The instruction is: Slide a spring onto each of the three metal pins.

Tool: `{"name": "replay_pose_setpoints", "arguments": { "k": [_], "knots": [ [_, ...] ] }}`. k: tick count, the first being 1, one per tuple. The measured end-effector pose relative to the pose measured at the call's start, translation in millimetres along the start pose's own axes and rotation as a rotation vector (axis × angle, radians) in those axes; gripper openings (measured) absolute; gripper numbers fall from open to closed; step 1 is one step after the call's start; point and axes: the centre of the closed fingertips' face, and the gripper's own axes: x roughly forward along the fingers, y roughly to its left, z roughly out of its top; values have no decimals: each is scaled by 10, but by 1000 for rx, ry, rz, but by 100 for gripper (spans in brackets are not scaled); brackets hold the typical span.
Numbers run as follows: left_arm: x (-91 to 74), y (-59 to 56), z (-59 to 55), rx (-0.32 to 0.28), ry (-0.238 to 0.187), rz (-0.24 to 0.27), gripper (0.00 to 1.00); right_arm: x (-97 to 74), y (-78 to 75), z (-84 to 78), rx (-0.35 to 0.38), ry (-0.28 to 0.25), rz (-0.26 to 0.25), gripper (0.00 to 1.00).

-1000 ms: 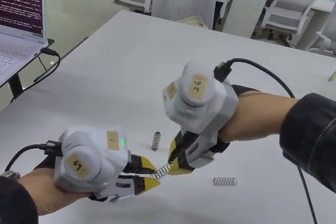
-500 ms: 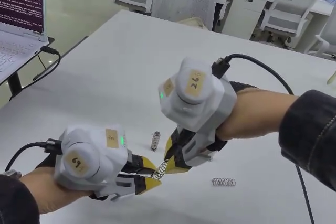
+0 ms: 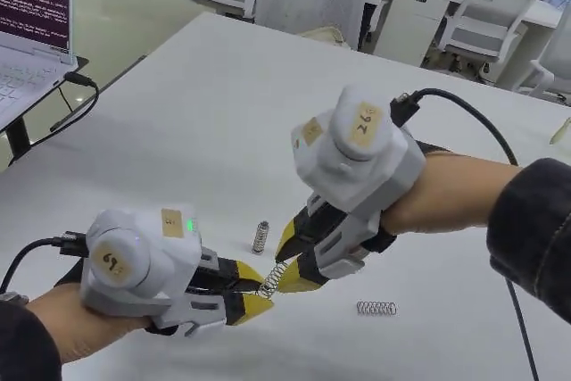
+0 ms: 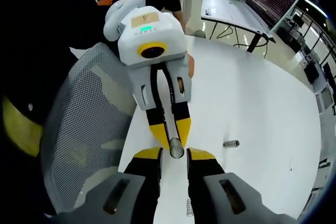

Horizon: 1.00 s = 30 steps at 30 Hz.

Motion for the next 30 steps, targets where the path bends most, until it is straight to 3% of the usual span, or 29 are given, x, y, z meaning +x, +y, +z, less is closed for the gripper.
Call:
{"name": "replay_pose_setpoints", "arguments": {
  "k": [11,14,30],
  "knots": [
    [33,-22,81,0,-33,-9,2,37,-11,26,5,-19,4,12],
    [27,-9,133,-13,-59,-8,2,43,-9,28,7,-24,8,12],
    [34,4,153,-10,-70,-7,2,62,-12,14,7,-14,15,9]
  ]
}}
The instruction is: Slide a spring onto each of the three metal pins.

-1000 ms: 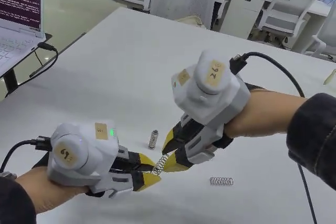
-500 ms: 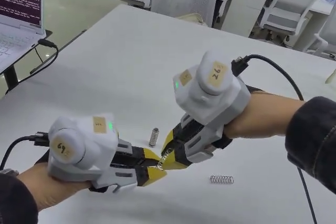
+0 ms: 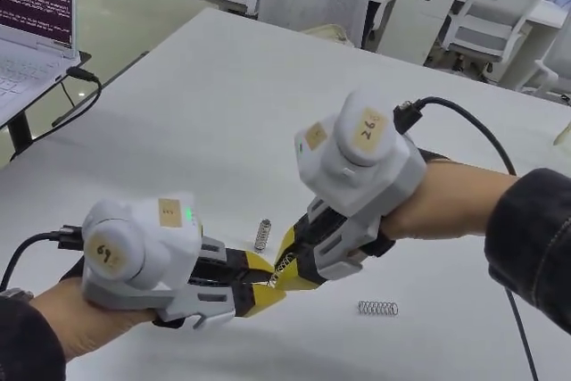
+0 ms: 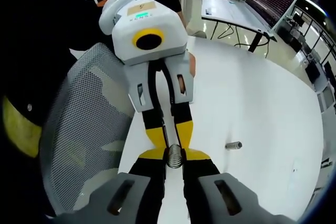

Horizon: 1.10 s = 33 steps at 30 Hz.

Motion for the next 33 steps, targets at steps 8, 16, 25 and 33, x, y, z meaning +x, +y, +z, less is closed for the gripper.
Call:
{"name": "replay_pose_setpoints", "arguments": {
  "k": [8,16,25,33],
  "knots": [
    [5,-5,-5,-4,3,6,3,5,-6,-10,4,19,2,8],
    [8,-28,-28,-10,15,4,12,0,-16,4,5,15,-2,8],
    [-11,-8,-36,-35,13,19,29,-30,-67,-42,9,28,-17,8],
    [-68,4,-105,-51,37,44,48,-56,-114,-67,16,27,-25,8]
  ]
}}
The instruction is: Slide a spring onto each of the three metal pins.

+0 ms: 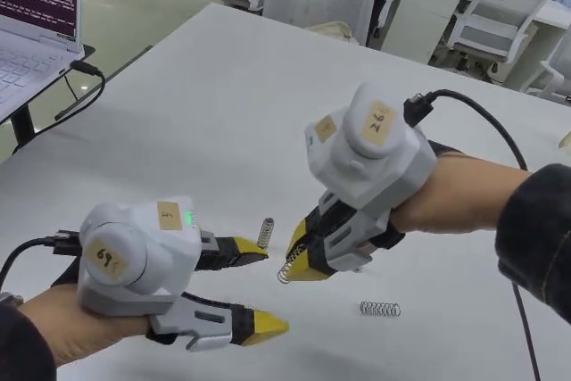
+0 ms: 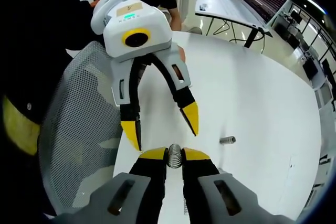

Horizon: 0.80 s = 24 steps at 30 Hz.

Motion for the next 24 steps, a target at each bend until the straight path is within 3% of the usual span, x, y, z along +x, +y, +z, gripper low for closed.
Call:
{"name": "replay_pose_setpoints", "arguments": {
  "k": [3,12,24],
  "knots": [
    [-18,18,-5,-1,2,17,57,-20,-23,-20,3,0,-4,8],
    [-38,33,-17,-1,13,44,71,-109,-118,-104,23,5,-24,8],
    [-67,28,-111,-3,35,52,75,-319,-421,-314,49,53,-88,8]
  ]
}}
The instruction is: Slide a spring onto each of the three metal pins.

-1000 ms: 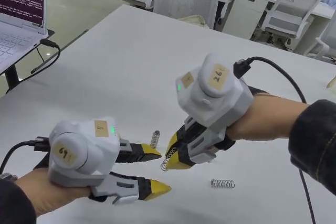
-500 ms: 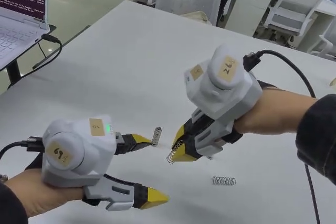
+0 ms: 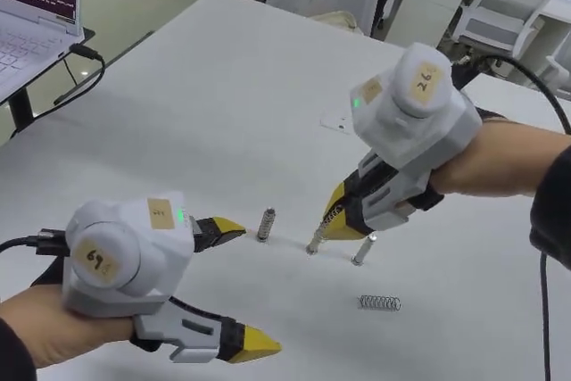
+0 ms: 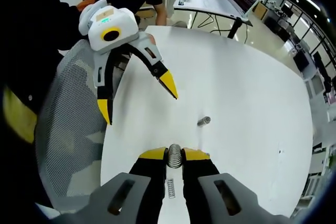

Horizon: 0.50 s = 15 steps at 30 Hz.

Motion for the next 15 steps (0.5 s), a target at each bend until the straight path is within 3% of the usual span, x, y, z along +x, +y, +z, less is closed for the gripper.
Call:
{"name": "replay_pose_setpoints", "arguments": {
  "k": [6,15],
  "knots": [
    [0,2,-21,-4,2,1,75,-24,-241,-125,26,27,-29,8],
    [-11,17,-38,-6,6,11,74,135,-421,-211,40,65,-33,8]
  ]
}}
